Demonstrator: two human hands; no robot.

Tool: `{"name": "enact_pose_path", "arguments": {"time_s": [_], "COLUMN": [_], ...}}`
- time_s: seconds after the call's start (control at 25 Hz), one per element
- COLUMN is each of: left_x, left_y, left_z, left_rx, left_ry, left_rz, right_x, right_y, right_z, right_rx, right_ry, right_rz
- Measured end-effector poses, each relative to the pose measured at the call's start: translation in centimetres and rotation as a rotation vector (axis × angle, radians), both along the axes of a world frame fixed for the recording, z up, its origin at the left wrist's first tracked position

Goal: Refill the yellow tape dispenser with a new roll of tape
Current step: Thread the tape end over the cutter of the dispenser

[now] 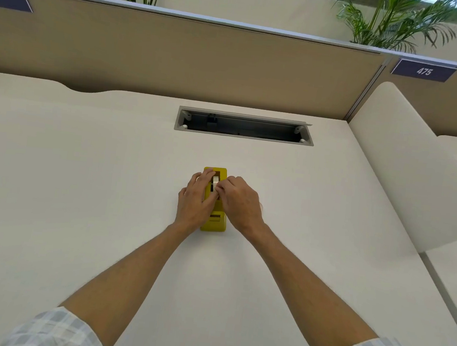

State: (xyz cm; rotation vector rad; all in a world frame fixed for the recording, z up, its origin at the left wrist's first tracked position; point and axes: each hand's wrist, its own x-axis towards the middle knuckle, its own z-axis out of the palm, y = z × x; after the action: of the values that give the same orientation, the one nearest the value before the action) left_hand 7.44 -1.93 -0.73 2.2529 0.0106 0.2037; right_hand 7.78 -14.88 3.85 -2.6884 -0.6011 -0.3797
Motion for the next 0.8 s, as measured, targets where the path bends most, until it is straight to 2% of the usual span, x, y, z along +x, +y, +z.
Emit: {"name": "enact_pose_path", "arguments": {"time_s": [0.28, 0.52, 0.8], "left_x": [-0.1, -0.6, -0.8], "left_y": [0.0, 0.3, 0.6], "left_z": [0.1, -0.6, -0.5], "left_rx": [-0.034, -0.178, -0.136], "left_ry": [0.002, 0.147, 0.130], "left_rz": [-0.028, -0.049, -0.052], "right_x": [-1.0, -1.9, -3.2], "right_y": [0.2, -0.1, 0.0], "right_z": [-0.7, -0.4, -0.3], "right_rx": [0.034, 0.091, 0.058], "right_ry": [0.009, -0.019, -0.015], "right_rz": [0.026, 0.028, 0.062]}}
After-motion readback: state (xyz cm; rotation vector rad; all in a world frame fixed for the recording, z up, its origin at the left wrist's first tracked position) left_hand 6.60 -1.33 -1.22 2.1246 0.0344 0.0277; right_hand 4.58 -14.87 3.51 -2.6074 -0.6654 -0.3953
